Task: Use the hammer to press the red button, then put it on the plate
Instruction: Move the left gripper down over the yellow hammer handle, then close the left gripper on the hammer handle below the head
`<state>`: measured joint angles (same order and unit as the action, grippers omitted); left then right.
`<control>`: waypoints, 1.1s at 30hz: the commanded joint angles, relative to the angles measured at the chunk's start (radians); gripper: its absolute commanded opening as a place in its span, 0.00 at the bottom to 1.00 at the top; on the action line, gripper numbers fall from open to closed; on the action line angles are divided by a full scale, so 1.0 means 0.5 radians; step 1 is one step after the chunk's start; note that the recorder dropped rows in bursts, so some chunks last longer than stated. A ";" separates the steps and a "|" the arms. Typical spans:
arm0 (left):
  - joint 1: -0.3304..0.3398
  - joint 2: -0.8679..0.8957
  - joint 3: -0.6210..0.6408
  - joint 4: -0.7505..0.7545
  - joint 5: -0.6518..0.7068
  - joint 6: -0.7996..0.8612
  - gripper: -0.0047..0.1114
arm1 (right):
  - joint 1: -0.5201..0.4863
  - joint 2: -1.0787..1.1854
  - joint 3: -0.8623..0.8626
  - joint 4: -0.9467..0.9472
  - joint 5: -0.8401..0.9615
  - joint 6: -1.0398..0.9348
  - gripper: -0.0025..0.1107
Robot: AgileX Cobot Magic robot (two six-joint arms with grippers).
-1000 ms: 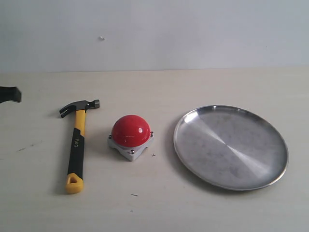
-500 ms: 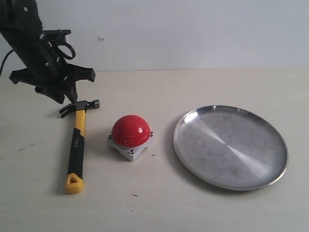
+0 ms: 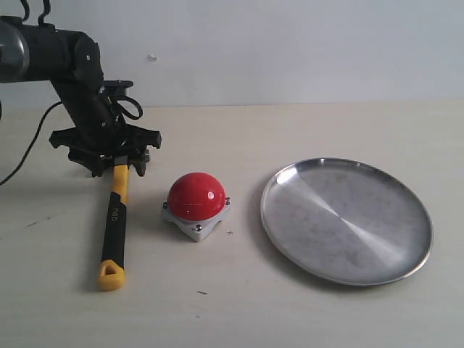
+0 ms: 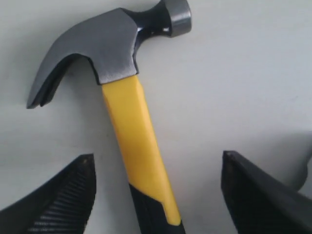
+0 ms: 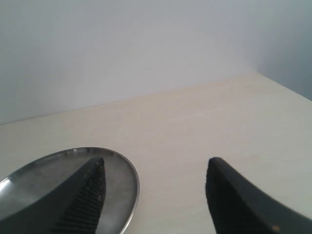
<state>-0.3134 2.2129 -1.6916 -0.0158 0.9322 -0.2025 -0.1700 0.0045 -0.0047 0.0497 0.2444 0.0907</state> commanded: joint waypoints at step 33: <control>-0.020 0.108 0.010 0.345 -0.279 -0.231 0.04 | -0.010 -0.009 0.009 0.004 -0.015 0.001 0.54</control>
<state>-0.3097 2.3085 -1.6993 0.0873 0.8266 -0.2818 -0.1700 0.0045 -0.0047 0.0497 0.2444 0.0907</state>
